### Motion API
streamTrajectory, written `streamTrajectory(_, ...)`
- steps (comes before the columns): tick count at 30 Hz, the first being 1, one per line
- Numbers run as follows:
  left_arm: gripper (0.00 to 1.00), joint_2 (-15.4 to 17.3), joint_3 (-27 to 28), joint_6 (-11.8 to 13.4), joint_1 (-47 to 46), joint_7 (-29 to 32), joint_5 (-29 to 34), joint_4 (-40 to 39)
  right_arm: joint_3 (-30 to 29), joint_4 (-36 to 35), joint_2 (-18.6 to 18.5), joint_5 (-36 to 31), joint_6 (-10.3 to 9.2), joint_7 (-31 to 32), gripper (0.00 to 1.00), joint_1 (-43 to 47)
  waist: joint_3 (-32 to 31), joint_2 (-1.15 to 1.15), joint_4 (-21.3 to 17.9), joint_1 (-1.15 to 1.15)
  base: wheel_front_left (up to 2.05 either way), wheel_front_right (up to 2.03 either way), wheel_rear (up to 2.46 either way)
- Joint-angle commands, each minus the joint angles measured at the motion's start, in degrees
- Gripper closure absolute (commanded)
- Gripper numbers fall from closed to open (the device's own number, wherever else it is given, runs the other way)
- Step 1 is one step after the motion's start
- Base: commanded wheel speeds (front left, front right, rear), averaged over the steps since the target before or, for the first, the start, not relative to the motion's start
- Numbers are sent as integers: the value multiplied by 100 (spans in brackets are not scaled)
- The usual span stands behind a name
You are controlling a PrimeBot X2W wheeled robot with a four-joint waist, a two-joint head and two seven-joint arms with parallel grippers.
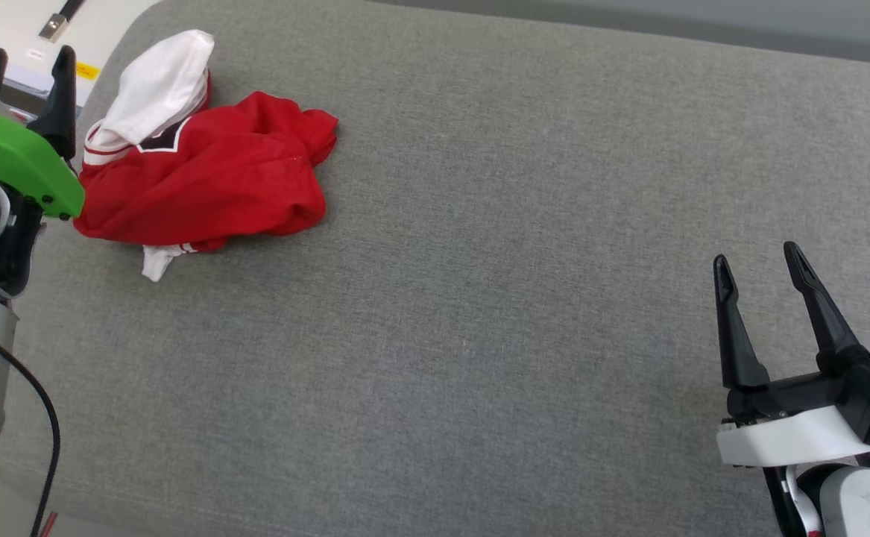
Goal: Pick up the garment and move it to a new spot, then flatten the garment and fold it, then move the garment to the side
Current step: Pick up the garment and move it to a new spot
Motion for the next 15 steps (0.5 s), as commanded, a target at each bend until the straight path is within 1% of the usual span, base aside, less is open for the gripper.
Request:
streamTrajectory(1,0,108,-236,-16,-184,300,-235,55,-13,-35,-47,5,-4,-52,0,-128,222,0,-145,-1,0,0,0)
streamTrajectory(5,0,409,-893,-16,-492,1418,-982,116,9,-56,-84,19,-4,-52,0,-230,409,0,-227,-1,0,0,0)
streamTrajectory(8,0,625,-1340,-16,-710,2221,-1387,125,26,-58,-97,31,-4,-52,0,-320,561,0,-306,-1,0,0,0)
streamTrajectory(14,0,891,-2079,-16,-1066,3604,-1793,262,68,-42,-104,74,-4,-52,0,-503,833,0,-489,-1,0,0,0)
streamTrajectory(15,0,912,-2162,-16,-1107,3744,-1823,290,71,-39,-102,81,-4,-52,0,-527,866,0,-519,-1,0,0,0)
